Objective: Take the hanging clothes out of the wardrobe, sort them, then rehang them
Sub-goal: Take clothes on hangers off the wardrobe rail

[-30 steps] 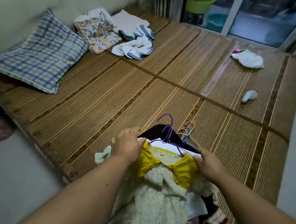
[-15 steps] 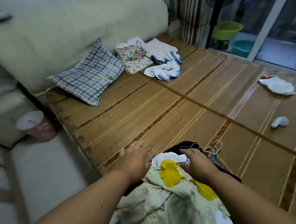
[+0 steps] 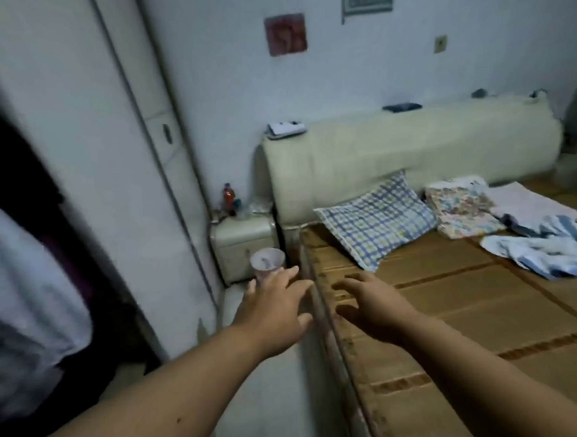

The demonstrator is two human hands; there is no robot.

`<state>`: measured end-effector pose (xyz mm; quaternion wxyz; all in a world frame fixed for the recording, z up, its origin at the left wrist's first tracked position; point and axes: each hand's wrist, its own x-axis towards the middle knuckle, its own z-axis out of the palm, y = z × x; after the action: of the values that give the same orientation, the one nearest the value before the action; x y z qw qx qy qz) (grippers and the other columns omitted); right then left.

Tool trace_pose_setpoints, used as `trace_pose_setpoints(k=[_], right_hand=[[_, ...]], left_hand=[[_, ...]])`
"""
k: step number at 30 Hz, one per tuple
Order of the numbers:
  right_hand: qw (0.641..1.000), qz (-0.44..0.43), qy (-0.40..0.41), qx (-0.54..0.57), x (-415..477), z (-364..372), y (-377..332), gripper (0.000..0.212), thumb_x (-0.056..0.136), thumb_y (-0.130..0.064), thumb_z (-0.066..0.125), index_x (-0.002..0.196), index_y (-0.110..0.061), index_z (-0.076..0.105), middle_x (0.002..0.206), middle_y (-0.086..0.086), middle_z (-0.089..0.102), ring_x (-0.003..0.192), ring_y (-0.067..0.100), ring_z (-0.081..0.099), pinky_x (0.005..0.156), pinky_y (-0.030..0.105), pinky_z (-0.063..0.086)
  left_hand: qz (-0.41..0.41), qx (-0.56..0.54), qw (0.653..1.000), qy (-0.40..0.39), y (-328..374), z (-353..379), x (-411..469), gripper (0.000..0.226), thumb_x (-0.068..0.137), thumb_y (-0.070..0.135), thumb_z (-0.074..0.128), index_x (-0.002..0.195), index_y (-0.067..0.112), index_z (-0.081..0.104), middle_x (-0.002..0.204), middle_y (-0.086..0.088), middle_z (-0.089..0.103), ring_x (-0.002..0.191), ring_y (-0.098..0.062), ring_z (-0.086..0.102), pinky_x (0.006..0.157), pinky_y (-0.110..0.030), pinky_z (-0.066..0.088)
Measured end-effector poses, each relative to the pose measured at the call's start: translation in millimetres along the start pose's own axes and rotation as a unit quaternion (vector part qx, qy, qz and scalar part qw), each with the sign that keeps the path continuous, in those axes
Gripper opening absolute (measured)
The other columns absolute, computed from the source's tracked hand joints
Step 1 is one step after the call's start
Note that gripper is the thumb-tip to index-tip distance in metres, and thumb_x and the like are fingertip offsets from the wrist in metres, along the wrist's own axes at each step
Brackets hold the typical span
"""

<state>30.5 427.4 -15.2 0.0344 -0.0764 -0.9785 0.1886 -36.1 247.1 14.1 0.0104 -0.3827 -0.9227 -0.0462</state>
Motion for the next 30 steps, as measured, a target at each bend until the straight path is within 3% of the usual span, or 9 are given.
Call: trace_pose_setpoints(k=[5,13,17,26,30], right_hand=[[0.987,-0.152,0.026,0.034,62,-2,-135,0.049,0.087,-0.048,0.056,0.134,-0.038,0.045,0.144,-0.004,0.039,0.126,0.018,0.045,0.105,0.037,0.040],[0.924,-0.369,0.064,0.083,108,-29,-313,0.050,0.089,-0.043,0.057,0.136,-0.038,0.043,0.145,-0.009,0.038,0.126,0.011,0.046,0.104,0.030,0.038],[0.889,-0.429,0.084,0.138,134,-50,-374,0.049,0.088,-0.040,0.060,0.135,-0.036,0.046,0.140,-0.008,0.043,0.123,0.011,0.048,0.105,0.034,0.038],[0.818,-0.538,0.108,0.169,250,-109,-468,0.052,0.089,-0.043,0.057,0.138,-0.038,0.039,0.141,-0.011,0.040,0.121,0.009,0.048,0.102,0.028,0.041],[0.806,-0.559,0.090,0.172,306,-129,-509,0.059,0.087,-0.044,0.059,0.141,-0.037,0.035,0.143,-0.006,0.039,0.124,0.013,0.047,0.101,0.028,0.040]], left_hand=[[-0.148,0.026,0.985,0.085,-92,-62,-60,0.061,0.089,0.043,0.049,0.145,0.034,0.027,0.158,0.003,0.015,0.145,-0.017,0.012,0.115,-0.049,0.016],[-0.332,0.073,0.916,0.211,-181,-146,-142,0.063,0.088,0.046,0.049,0.145,0.037,0.024,0.158,0.003,0.011,0.145,-0.016,0.007,0.116,-0.051,0.011],[-0.390,0.103,0.878,0.256,-211,-189,-152,0.064,0.087,0.048,0.051,0.144,0.038,0.025,0.158,0.004,0.011,0.145,-0.016,0.009,0.115,-0.047,0.013],[-0.481,0.227,0.765,0.363,-296,-308,-142,0.065,0.082,0.046,0.055,0.141,0.038,0.030,0.157,0.005,0.013,0.144,-0.015,0.011,0.115,-0.047,0.018],[-0.519,0.269,0.727,0.360,-330,-346,-136,0.068,0.083,0.048,0.054,0.144,0.038,0.025,0.157,0.005,0.012,0.144,-0.016,0.010,0.115,-0.046,0.019]])
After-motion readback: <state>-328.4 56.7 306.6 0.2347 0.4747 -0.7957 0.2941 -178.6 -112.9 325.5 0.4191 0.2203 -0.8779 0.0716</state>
